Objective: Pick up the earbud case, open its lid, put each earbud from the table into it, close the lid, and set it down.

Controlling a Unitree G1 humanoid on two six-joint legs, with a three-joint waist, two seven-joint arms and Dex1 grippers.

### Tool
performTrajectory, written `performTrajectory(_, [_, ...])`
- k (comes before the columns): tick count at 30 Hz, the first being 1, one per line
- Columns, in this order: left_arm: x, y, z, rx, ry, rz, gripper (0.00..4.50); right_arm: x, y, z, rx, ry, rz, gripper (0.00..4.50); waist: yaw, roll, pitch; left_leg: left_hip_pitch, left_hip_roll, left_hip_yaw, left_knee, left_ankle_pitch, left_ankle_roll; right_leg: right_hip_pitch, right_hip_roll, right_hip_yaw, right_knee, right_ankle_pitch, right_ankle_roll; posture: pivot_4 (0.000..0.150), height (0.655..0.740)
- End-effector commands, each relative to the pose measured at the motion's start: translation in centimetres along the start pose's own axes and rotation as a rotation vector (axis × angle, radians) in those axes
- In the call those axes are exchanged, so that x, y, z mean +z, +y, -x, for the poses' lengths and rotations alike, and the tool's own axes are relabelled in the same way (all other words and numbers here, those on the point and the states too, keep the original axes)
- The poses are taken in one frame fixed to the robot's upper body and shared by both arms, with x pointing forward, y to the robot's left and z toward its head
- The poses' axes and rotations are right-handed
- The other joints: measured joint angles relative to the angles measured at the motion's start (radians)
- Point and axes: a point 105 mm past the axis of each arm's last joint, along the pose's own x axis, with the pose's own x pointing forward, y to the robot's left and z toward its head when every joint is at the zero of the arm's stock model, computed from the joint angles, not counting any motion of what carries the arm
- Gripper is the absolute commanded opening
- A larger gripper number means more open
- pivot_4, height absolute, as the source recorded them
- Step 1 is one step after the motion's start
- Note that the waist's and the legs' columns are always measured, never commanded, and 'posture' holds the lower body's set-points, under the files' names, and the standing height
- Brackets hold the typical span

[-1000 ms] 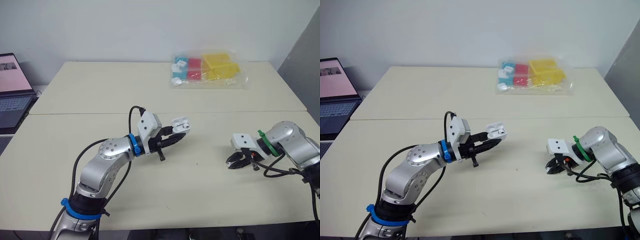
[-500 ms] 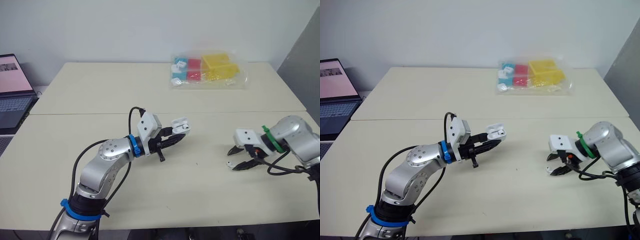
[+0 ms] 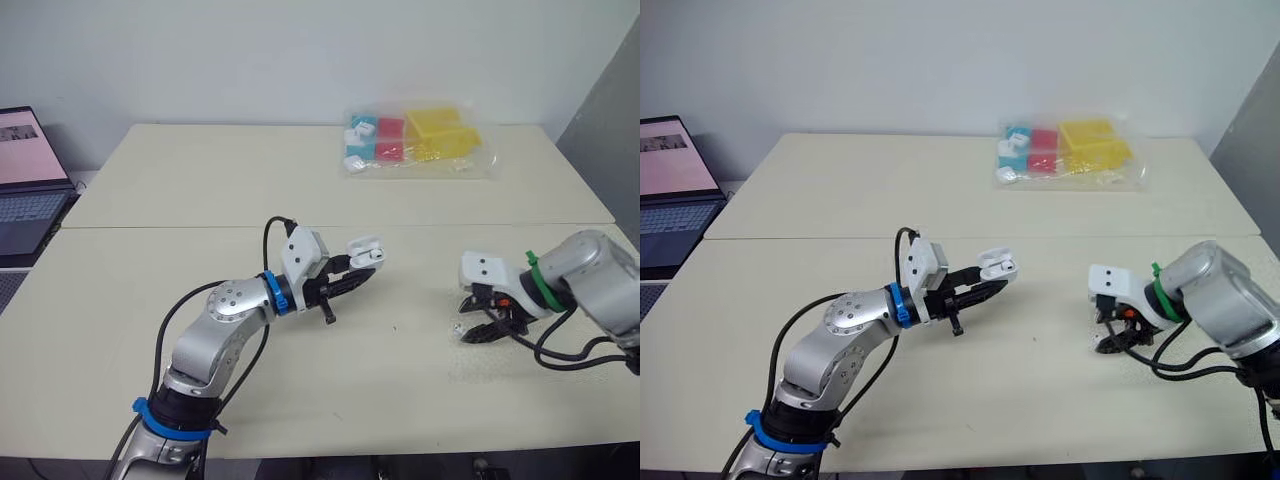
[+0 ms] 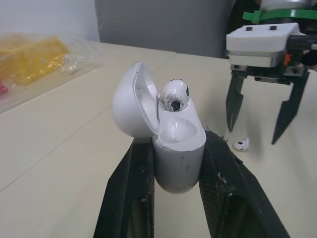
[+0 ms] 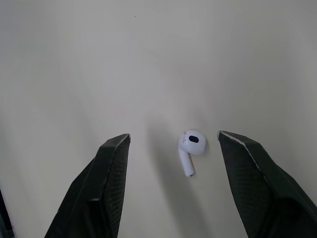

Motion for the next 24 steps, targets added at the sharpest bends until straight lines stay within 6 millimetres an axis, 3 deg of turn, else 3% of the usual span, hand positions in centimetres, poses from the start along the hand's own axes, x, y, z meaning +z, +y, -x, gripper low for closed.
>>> performTrajectory(1, [0.5, -0.5, -0.5, -0.009, -0.037, -0.032, 0.82, 0.3, -0.6, 0.0, -0.064, 0.033, 0.028, 2.94, 0.001, 0.0, 0.0, 0.0, 0.0, 0.0, 0.0, 0.0, 0.0, 0.0, 0.0, 0.0, 0.0, 0.0, 0.0, 0.15, 0.74])
performTrajectory(13, [0.1, -0.3, -0.9, 0.008, -0.057, -0.038, 0.82, -0.1, -2.2, -1.0, -0.069, 0.111, 0.036, 2.94, 0.004, 0.0, 0.0, 0.0, -0.001, 0.0, 0.0, 0.0, 0.0, 0.0, 0.0, 0.0, 0.0, 0.0, 0.0, 0.15, 0.74])
performTrajectory(24, [-0.1, -0.4, -0.9, 0.012, -0.062, -0.039, 0.82, -0.8, -1.4, -1.2, -0.033, 0.138, 0.044, 2.94, 0.012, 0.0, 0.0, -0.001, -0.001, 0.0, 0.0, 0.0, 0.0, 0.0, 0.0, 0.0, 0.0, 0.0, 0.0, 0.15, 0.74])
